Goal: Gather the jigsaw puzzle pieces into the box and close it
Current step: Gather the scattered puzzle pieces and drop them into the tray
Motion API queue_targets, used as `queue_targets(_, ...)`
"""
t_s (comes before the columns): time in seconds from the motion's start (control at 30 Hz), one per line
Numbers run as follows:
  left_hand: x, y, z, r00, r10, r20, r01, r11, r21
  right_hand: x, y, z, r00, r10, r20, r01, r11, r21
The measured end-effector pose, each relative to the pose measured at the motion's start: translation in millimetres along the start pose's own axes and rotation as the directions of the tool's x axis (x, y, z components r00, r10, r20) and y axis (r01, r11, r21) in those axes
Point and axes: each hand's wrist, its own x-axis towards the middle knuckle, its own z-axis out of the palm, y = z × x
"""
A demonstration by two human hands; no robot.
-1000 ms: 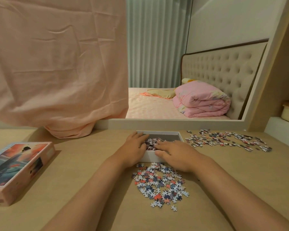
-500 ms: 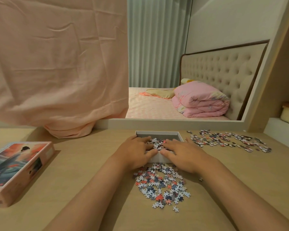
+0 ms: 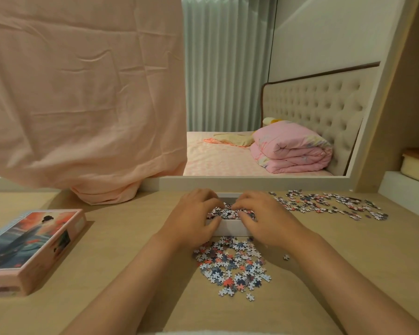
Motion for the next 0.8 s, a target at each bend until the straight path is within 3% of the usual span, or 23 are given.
queue_targets(0.1, -10, 12, -14, 1.0, -0.003, -0.028, 0.001, 0.998, -0.069, -5, -8, -3, 0.993, 0.0, 0.116, 0.002, 1.0, -0.016)
queue_targets(0.27, -35, 11, -7, 0.974, -0.046, 0.221, 0.046, 0.999, 0.006, -22, -15, 9, 0.945, 0.008, 0.326, 0.037, 0.991, -0.129)
queue_targets(0.4, -42, 14, 4, 0.914, -0.06, 0.401, 0.087, 0.995, -0.048, -26, -21, 18, 0.909, 0.014, 0.418, 0.05, 0.989, -0.142)
queue_targets(0.63, -39, 17, -2, 0.932, -0.066, 0.355, 0.105, 0.99, -0.094, -24, -7, 4, 0.944, 0.052, 0.327, -0.035, 0.998, -0.057)
queue_targets(0.8, -43, 17, -2, 0.881, -0.099, 0.462, 0.101, 0.995, 0.021, -28, -10, 3, 0.837, 0.168, 0.521, -0.101, 0.983, -0.154)
